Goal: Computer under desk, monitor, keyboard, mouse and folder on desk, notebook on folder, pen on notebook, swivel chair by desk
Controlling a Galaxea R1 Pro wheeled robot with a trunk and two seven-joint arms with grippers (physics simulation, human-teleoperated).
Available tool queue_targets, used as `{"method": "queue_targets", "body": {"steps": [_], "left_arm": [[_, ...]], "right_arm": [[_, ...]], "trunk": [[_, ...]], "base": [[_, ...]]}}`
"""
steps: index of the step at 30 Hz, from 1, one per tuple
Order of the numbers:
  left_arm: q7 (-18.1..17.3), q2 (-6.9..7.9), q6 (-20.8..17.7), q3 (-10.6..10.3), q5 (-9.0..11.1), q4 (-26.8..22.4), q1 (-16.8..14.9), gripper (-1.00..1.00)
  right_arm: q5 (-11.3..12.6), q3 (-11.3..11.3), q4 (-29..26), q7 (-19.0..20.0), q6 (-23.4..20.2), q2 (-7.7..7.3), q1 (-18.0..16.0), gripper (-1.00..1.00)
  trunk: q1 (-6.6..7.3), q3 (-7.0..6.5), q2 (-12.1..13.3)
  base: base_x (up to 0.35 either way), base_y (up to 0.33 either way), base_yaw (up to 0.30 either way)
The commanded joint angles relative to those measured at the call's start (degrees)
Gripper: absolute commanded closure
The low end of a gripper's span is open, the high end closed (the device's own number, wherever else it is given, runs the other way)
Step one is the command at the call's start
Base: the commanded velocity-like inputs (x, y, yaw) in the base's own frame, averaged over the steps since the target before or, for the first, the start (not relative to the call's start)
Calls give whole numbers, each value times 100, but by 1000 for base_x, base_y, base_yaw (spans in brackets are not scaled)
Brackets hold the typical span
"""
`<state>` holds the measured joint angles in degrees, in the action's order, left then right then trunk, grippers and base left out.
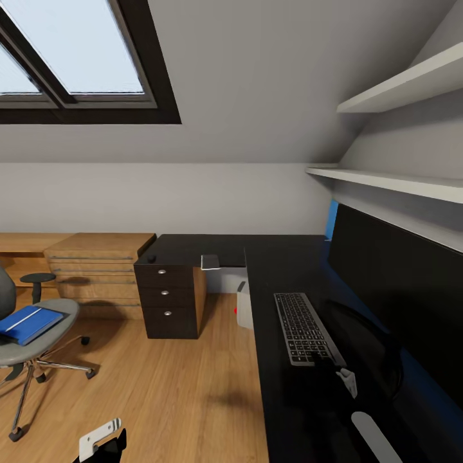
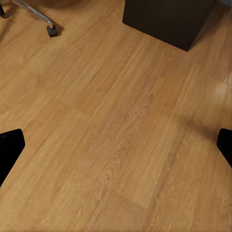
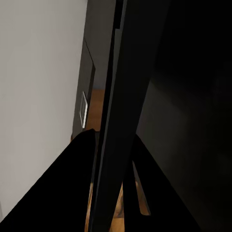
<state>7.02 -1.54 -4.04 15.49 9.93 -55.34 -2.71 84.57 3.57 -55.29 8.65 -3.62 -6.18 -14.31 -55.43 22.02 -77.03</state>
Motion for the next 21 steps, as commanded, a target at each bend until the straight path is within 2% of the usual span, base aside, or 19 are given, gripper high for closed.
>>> {"method": "queue_targets", "body": {"steps": [1, 10, 21], "left_arm": [[11, -4, -31, 7, 53, -12, -2, -100], [12, -6, -29, 7, 53, -12, -2, -100], [9, -4, -29, 7, 53, -12, -2, -100]], "right_arm": [[59, 3, 15, -232, -7, -6, -2, 100], [60, 3, 12, -232, -7, -6, -2, 100], [59, 3, 12, -232, 2, -6, -2, 100]], "trunk": [[0, 8, -3], [0, 8, -3], [0, 8, -3]], "base": [[0, 0, 0], [0, -83, 0], [0, -11, 0]]}}
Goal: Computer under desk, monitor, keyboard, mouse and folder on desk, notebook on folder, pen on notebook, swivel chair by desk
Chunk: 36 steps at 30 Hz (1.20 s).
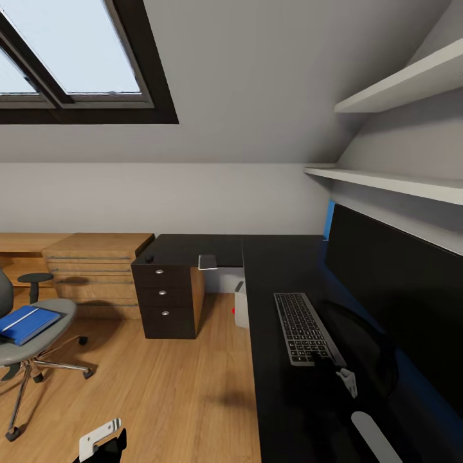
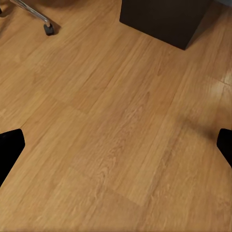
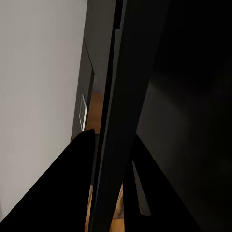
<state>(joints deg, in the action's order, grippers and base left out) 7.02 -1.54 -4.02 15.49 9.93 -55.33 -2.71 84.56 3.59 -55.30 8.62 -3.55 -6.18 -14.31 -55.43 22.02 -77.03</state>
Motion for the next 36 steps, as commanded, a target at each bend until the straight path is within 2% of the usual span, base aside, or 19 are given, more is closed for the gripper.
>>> {"method": "queue_targets", "body": {"steps": [1, 19, 20, 36], "left_arm": [[10, -4, -30, 7, 53, -13, -2, -100], [10, -7, -29, 7, 53, -13, -2, -100], [10, -6, -29, 7, 53, -13, -2, -100], [12, -11, -20, 7, 53, -21, -2, -100]], "right_arm": [[60, 1, 12, -229, -6, -6, -2, 100], [60, -92, 11, -229, -6, -6, -2, 100], [60, -93, 11, -229, -6, -6, -2, -100], [51, -95, 11, -306, -6, -6, -2, -100]], "trunk": [[0, 8, -3], [0, 8, -3], [0, 8, -3], [0, 8, -3]], "base": [[0, 0, 0], [0, 0, 0], [0, 0, 0], [-4, -4, 0]]}}
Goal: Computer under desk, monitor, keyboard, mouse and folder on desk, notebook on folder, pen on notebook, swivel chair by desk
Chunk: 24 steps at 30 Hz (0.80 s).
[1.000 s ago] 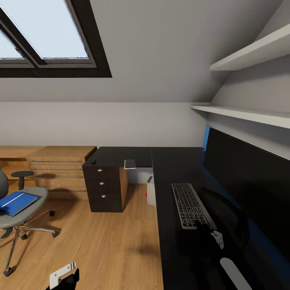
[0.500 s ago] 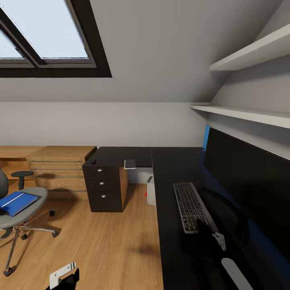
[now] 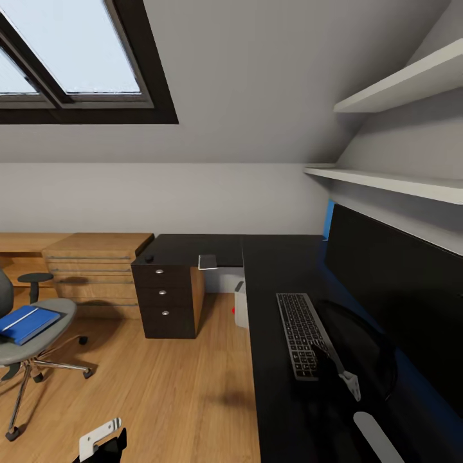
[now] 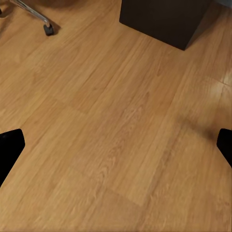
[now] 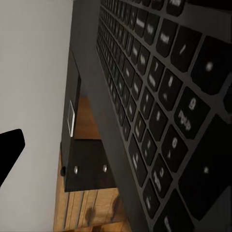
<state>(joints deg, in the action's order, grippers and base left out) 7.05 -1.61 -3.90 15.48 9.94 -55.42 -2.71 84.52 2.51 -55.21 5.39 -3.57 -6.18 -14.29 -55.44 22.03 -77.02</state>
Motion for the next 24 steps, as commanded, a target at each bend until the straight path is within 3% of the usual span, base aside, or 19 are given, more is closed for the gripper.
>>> {"method": "queue_targets", "body": {"steps": [1, 18, 24], "left_arm": [[8, -4, -32, 7, 52, -12, -2, -100], [7, -2, -32, 7, 52, -12, -2, -100], [7, 0, -33, 8, 53, -12, -2, -100]], "right_arm": [[56, 12, 2, 16, -4, -6, -3, -100], [56, 12, 2, 24, -4, -6, -3, -100], [56, 12, 2, 24, -4, -7, -3, -100]], "trunk": [[1, 7, -4], [1, 7, -4], [1, 7, -4]], "base": [[-123, -125, 0], [-47, -43, 0], [-228, 0, 0]]}}
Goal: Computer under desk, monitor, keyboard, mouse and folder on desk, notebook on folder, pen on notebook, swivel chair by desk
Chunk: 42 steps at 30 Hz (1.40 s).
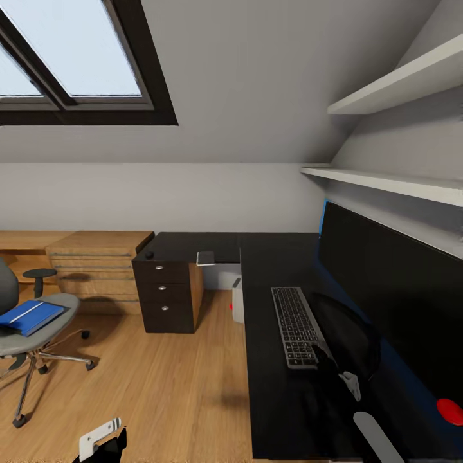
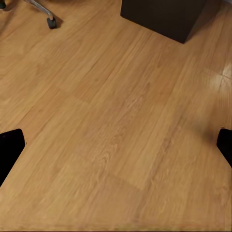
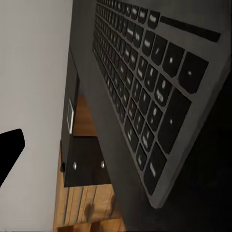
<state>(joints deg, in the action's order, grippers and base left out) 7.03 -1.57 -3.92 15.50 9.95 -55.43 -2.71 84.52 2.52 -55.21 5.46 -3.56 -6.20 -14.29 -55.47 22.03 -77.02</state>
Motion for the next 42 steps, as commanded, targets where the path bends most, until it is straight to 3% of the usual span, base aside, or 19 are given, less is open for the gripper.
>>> {"method": "queue_targets", "body": {"steps": [1, 18, 21, 24, 27, 28, 29, 32, 34, 36, 41, 42], "left_arm": [[9, -3, -32, 6, 51, -12, -2, -100], [10, -6, -41, 6, 58, -5, -2, -100], [9, -4, -42, 6, 54, -4, -2, -100], [11, -8, -45, 6, 52, -3, -2, -100], [16, -9, -44, 4, 45, 3, -2, -100], [17, -10, -45, -1, 44, 9, -2, -100], [17, -10, -46, -3, 44, 12, -2, -100], [18, -10, -54, -17, 38, 22, -2, -100], [18, -10, -58, -25, 39, 31, -2, -100], [18, -12, -56, -35, 39, 88, -2, -100], [18, -21, -39, -39, 39, 173, -2, -100], [18, -21, -39, -39, 41, 178, -2, -100]], "right_arm": [[56, 11, 1, 17, -4, -7, -3, -100], [26, 57, -6, 8, 4, -4, -3, -100], [-97, 98, -7, 6, 5, 6, -3, -100], [-489, 165, -7, -14, 8, 41, -4, -100], [-1141, 242, -7, -171, 12, 240, -9, -100], [-1500, 257, -7, -296, 9, 351, -10, -100], [-1697, 264, -7, -367, 8, 410, -12, -100], [-3074, 281, 0, -802, 10, 799, -56, -100], [-3547, 282, 9, -924, 10, 923, -65, -100], [-4390, 288, 65, -1100, 12, 1109, -75, -100], [-5560, 300, 488, -1208, 96, 1231, -81, -100], [-5653, 302, 640, -1213, 140, 1236, -81, -100]], "trunk": [[3, 7, -4], [3, 7, -4], [3, 7, -4], [3, 7, -4], [3, 7, -4], [3, 7, -4], [3, 7, -4], [3, 7, -4], [3, 7, -4], [3, 7, -4], [3, 7, -4], [3, 7, -4]], "base": [[-315, 0, 0], [-332, 0, 0], [-334, 0, 0], [-334, 0, 0], [-334, 0, 0], [-334, 0, 0], [-334, 0, 0], [-332, 0, 0], [-292, 0, 0], [-150, 0, 0], [-51, 0, 0], [-16, 0, 0]]}}
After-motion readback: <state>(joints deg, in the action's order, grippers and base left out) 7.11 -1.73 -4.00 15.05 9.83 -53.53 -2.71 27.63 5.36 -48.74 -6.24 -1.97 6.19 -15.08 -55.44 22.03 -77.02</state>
